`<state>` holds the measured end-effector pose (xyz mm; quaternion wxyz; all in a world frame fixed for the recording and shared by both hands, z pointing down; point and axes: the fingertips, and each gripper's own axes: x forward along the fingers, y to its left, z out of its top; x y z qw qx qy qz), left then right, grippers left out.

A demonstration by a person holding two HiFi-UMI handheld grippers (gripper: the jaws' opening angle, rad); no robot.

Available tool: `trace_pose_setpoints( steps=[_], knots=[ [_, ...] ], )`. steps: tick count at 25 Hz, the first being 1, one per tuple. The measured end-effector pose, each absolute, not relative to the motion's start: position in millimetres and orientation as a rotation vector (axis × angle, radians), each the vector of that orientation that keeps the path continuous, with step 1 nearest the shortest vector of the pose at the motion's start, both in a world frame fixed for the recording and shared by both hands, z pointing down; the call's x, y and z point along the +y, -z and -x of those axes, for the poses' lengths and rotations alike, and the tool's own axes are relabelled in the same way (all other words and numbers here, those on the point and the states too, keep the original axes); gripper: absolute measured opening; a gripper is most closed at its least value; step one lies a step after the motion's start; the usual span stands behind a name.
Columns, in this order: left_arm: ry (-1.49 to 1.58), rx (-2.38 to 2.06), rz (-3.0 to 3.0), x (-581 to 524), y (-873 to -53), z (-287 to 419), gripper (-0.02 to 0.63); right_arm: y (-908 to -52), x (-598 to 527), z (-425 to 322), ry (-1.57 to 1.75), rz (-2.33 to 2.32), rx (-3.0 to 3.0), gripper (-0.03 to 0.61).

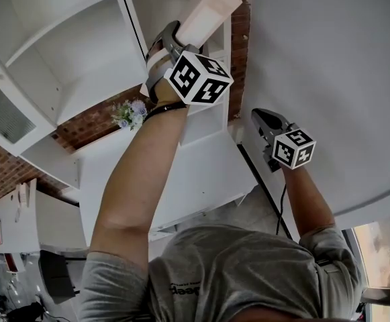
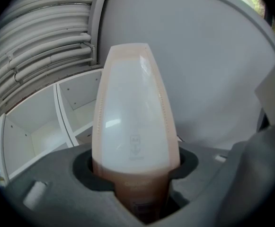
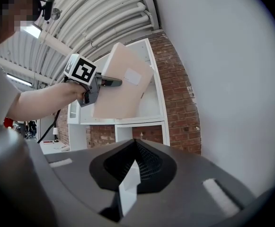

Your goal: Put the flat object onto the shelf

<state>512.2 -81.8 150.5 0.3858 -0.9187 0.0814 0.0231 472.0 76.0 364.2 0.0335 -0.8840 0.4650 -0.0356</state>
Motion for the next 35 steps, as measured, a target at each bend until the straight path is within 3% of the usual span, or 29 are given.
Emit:
trace_pose_setpoints(
  steps=[17,35],
  knots=[
    [-0.003,0.295,2.304,-81,-154,-515,0.287,-319,171,-502,0.053,2.899,1.079,0.009],
    [0.053,0.362,2.277,-75,-142,-505,0.291,-332,156,-474,0.123,2.859,1.075,0.009]
  ],
)
